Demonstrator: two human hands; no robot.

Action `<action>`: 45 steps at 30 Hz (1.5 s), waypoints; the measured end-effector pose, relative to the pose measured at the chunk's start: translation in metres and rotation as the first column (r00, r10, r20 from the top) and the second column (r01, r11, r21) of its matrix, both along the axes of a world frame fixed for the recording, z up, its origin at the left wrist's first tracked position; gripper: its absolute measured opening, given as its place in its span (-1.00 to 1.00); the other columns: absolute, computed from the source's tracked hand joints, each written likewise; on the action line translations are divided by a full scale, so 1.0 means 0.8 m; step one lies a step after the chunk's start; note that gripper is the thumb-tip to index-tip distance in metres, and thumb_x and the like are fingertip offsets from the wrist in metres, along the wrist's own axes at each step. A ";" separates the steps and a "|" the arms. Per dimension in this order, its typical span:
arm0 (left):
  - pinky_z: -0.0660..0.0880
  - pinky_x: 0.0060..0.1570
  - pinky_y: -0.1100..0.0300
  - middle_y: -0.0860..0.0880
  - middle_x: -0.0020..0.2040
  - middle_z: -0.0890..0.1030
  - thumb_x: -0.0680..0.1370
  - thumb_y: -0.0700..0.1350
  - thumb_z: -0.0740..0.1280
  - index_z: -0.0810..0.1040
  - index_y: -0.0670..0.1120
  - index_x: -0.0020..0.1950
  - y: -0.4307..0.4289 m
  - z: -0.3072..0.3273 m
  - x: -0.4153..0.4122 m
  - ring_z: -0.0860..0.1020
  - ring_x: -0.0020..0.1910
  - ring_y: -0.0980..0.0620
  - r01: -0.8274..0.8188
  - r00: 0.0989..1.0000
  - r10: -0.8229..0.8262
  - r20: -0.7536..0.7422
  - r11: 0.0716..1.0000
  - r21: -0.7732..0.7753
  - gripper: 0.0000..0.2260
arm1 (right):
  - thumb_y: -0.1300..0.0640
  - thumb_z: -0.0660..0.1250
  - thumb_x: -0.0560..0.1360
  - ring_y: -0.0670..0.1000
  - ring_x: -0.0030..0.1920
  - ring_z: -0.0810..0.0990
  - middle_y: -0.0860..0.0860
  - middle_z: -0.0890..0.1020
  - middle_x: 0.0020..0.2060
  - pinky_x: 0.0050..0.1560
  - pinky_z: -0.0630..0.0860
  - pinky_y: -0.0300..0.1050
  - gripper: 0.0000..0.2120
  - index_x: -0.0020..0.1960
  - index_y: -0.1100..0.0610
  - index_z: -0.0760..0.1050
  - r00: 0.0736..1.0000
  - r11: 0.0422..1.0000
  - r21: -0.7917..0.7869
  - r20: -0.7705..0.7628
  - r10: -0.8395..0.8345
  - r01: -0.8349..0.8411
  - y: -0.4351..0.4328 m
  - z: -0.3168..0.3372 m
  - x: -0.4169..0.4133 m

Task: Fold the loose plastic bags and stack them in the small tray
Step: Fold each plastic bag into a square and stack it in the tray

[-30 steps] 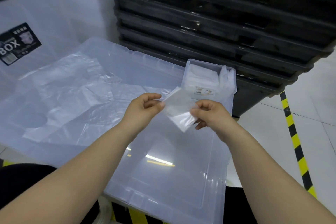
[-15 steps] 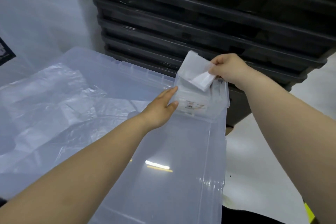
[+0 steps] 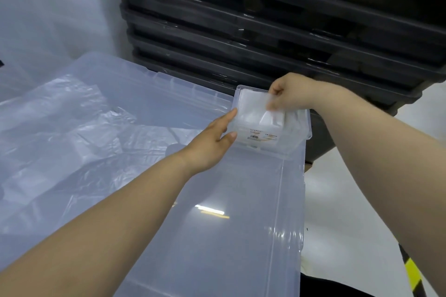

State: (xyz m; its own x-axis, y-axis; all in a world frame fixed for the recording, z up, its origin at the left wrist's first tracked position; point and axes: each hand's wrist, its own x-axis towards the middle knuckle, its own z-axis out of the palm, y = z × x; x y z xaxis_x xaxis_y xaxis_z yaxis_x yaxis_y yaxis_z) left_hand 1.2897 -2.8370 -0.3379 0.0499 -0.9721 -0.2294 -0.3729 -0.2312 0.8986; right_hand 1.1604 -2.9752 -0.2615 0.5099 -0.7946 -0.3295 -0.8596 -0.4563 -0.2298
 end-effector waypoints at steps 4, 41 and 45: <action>0.16 0.13 0.39 0.10 0.50 0.11 0.64 -0.07 0.05 0.00 0.16 0.50 -0.001 -0.002 0.001 0.18 0.43 0.14 0.002 1.000 -0.002 -0.012 1.000 -0.009 -0.55 | -0.06 0.33 0.45 0.04 0.06 0.38 0.03 0.53 0.01 0.15 0.22 -0.08 -0.67 0.13 0.08 0.45 0.977 0.940 -0.304 -0.192 0.098 -0.154 0.011 -0.015 0.009; 0.10 0.16 0.49 0.07 0.45 0.24 0.60 -0.09 0.19 0.23 0.02 0.45 0.068 -0.009 0.023 0.24 0.40 0.13 0.052 0.913 -0.008 0.409 0.994 -0.097 -0.58 | 0.22 0.18 0.52 -0.01 -0.13 0.45 -0.04 0.50 -0.21 -0.14 0.33 -0.14 -0.90 -0.08 0.15 0.48 0.899 0.967 -0.250 0.430 0.078 0.036 0.105 -0.034 0.029; 0.08 0.24 0.41 0.08 0.46 0.23 0.61 -0.03 0.16 0.29 0.04 0.42 0.119 -0.003 0.045 0.19 0.43 0.12 0.042 0.809 -0.042 0.587 0.999 0.014 -0.63 | 0.17 0.17 0.55 0.04 0.21 0.43 0.05 0.52 0.16 0.12 0.29 -0.17 -0.75 0.20 0.18 0.46 0.926 0.974 -0.172 0.321 0.199 -0.150 0.176 -0.082 0.028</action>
State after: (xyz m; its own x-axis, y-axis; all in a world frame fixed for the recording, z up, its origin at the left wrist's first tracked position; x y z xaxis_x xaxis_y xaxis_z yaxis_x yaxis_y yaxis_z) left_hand 1.3254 -2.7417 -0.3403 0.1341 -0.9763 -0.1700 -0.8385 -0.2032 0.5056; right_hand 1.1831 -2.8345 -0.3272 0.7054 -0.7088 -0.0064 -0.6479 -0.6411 -0.4114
